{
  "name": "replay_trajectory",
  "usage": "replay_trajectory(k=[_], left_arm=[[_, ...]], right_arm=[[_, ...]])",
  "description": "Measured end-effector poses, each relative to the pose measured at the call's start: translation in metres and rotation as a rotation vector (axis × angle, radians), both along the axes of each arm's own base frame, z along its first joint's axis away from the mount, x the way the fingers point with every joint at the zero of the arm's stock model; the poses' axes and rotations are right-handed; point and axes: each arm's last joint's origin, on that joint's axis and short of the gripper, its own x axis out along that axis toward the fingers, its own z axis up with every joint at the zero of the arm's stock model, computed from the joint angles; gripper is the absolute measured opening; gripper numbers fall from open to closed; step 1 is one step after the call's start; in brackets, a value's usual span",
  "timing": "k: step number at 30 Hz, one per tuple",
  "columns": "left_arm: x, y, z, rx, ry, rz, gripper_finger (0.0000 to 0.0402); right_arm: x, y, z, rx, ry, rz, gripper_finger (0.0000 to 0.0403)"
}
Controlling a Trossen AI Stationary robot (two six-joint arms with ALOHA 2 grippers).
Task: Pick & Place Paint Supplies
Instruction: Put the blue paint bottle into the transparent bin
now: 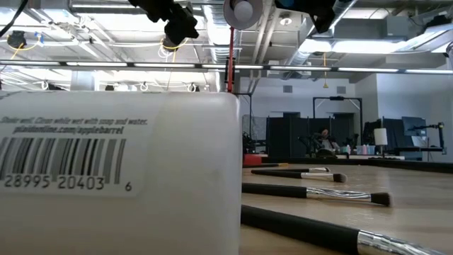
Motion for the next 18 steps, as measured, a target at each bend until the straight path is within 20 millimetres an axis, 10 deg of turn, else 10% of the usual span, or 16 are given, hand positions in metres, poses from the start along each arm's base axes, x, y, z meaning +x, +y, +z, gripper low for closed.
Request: replay_trajectory(k=[10, 18], left_arm=[[0.008, -0.003, -0.004, 0.220, 0.344, -0.225, 0.0204], [0.036, 0.008, -0.061, 0.444, 0.947, -0.119, 0.0204]], right_arm=[[0.001, -0.008, -0.003, -0.030, 0.036, -0.023, 0.0125], [0.001, -0.010, -0.006, -0.056, 0.072, -0.023, 0.0124]])
